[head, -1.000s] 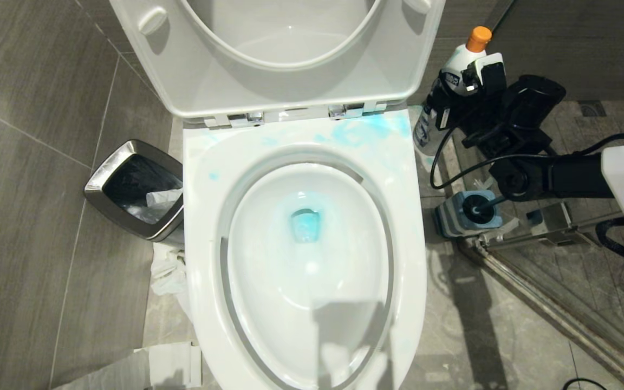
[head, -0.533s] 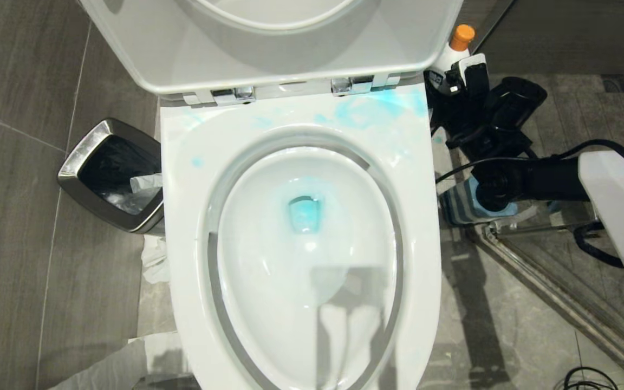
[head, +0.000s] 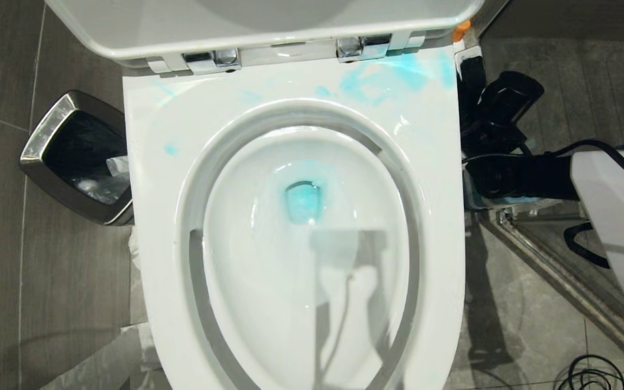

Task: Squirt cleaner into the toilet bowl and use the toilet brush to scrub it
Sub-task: Place the cleaning agent on the floor

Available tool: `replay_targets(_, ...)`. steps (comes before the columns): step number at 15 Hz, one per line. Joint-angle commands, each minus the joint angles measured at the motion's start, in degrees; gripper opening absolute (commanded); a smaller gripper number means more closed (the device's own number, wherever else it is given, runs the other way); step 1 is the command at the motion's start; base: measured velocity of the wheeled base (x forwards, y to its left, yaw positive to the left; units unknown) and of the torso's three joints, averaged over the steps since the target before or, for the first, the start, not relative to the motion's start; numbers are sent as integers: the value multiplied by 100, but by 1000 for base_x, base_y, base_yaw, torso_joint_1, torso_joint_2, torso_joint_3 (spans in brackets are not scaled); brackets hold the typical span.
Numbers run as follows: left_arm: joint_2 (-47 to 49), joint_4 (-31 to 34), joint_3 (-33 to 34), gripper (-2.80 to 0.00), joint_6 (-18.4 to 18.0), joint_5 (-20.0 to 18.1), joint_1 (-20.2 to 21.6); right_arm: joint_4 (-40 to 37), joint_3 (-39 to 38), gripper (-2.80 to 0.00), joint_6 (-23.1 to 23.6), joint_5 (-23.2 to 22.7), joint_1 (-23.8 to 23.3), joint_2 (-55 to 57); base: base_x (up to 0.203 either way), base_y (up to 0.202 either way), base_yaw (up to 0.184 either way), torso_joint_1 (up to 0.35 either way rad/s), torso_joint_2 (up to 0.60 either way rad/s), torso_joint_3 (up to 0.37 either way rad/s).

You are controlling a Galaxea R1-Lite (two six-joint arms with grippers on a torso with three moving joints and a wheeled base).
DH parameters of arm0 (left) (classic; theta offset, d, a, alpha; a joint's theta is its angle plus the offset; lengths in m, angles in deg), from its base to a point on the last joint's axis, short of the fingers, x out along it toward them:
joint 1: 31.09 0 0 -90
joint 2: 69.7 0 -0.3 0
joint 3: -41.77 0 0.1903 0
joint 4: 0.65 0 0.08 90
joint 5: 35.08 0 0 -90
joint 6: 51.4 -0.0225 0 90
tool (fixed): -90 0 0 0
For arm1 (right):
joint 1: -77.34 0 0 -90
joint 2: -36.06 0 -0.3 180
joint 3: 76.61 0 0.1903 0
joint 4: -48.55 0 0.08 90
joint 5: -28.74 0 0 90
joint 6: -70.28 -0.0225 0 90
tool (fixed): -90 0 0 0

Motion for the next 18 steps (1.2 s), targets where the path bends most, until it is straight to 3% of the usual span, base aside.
replay_targets(1, 5, 2, 6, -280, -2, -1, -2, 23, 32, -280, 56, -26, -4, -50, 0, 0, 0, 0, 5, -198)
replay_targets(13, 5, 2, 0, -280, -2, -1, -2, 217, 48, -280, 453, -309, -64, -95, 0, 0, 0, 2, -1, -52)
replay_targets(18, 5, -6, 7, -280, 3, -1, -2, 217, 49, -280, 524, 153, -219, -46, 0, 0, 0, 5, 3, -70)
